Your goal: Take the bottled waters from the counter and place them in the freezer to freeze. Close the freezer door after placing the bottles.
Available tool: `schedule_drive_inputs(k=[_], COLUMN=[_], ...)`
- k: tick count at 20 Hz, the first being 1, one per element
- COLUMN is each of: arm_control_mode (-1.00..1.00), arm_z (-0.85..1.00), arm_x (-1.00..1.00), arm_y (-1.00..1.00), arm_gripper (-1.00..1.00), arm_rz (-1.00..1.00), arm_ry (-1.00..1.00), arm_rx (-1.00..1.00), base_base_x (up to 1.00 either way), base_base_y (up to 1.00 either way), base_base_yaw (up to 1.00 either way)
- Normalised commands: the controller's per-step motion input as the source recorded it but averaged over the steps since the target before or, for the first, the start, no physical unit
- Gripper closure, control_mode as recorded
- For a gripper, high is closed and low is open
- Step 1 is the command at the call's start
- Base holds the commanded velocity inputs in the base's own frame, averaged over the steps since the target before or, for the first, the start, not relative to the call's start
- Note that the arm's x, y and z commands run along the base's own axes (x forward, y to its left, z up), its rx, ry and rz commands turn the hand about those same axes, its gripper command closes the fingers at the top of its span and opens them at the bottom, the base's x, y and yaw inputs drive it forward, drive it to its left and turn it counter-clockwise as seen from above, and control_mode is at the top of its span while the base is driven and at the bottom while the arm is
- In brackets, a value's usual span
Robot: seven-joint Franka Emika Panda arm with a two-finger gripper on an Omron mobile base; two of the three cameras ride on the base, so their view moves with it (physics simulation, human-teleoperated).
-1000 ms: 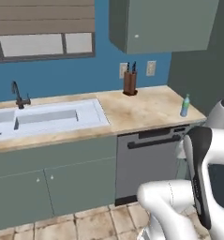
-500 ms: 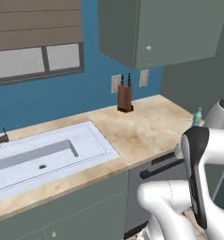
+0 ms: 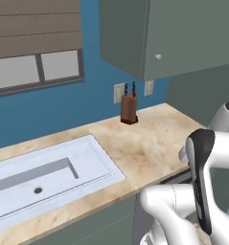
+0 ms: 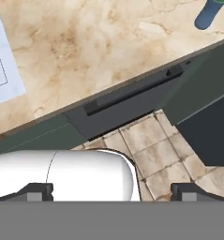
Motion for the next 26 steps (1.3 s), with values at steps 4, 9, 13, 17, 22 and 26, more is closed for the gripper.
schedule_drive_inputs(k=[4, 9, 13, 17, 22, 26], arm_control_mode=[1.0, 1.0, 1.0, 1.0, 1.0, -1.0], arm_z=[0.0, 0.0, 0.0, 0.0, 0.0, -0.05], arm_x=[0.0, 0.0, 0.0, 0.0, 0.0, 0.0], arm_y=[0.0, 0.0, 0.0, 0.0, 0.0, -0.21], arm_gripper=[-1.0, -1.0, -1.0, -1.0, -1.0, -1.0], arm_rz=[0.0, 0.0, 0.0, 0.0, 0.0, 0.0], arm_ry=[0.0, 0.0, 0.0, 0.0, 0.0, -0.09], arm_rx=[0.0, 0.0, 0.0, 0.0, 0.0, 0.03], base_base_x=[0.36, 0.27, 0.04, 0.0, 0.0, 0.0], base_base_y=[-0.5, -0.41, 0.0, 0.0, 0.0, 0.0], base_base_yaw=[0.0, 0.0, 0.0, 0.0, 0.0, 0.0])
